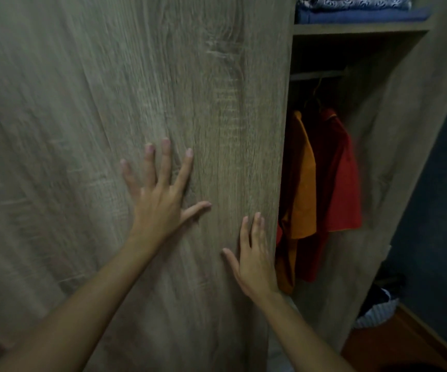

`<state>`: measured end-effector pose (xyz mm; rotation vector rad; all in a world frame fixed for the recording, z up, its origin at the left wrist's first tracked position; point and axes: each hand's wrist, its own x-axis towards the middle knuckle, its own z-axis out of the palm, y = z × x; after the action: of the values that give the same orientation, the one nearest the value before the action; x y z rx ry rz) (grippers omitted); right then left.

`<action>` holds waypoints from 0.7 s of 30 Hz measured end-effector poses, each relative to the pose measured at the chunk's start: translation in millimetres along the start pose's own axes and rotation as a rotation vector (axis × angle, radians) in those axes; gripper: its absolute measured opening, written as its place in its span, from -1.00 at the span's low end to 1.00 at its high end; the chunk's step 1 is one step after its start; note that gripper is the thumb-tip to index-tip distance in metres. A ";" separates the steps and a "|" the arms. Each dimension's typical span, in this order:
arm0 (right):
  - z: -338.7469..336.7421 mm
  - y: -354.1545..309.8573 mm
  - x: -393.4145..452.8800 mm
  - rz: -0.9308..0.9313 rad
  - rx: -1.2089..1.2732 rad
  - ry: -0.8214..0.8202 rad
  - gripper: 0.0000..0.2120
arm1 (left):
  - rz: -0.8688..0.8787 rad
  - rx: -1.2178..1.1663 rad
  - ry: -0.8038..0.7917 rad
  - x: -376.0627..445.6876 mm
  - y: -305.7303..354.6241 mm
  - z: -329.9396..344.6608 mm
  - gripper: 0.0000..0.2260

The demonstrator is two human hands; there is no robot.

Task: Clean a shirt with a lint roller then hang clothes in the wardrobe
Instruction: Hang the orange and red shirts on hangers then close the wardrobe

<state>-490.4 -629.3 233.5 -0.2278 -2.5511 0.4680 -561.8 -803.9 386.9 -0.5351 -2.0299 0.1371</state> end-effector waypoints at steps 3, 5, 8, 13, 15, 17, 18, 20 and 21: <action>-4.7 23.4 4.8 -0.007 0.024 -0.019 -0.15 | 0.005 0.039 0.054 10.1 21.1 5.4 -0.08; -6.7 38.8 9.1 -0.003 0.020 -0.016 -0.13 | 0.018 0.046 0.096 16.3 35.2 9.6 -0.10; -10.1 65.2 15.8 -0.004 -0.006 0.034 -0.10 | 0.032 0.039 0.140 27.7 59.0 15.4 -0.13; -22.4 117.3 25.8 -0.018 0.008 0.051 -0.06 | 0.024 0.050 0.187 48.1 107.0 21.3 -0.14; -28.2 138.3 30.4 -0.018 0.005 0.049 -0.06 | 0.020 0.052 0.210 57.6 128.5 24.1 -0.14; -35.6 159.4 34.9 -0.021 -0.014 0.038 -0.06 | 0.013 0.050 0.227 67.4 150.0 26.5 -0.15; -39.9 170.3 37.1 -0.022 -0.021 0.027 -0.06 | 0.009 0.046 0.231 72.1 161.0 27.5 -0.16; -48.4 192.7 41.5 -0.020 -0.027 0.004 -0.04 | 0.006 0.039 0.235 80.8 182.5 29.2 -0.17; -52.5 203.7 43.8 -0.018 -0.029 -0.010 -0.03 | 0.005 0.039 0.239 85.3 192.7 29.9 -0.18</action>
<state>-485.8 -414.9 220.3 -0.2128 -2.5689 0.4269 -562.0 -591.2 380.2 -0.5077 -1.7897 0.1100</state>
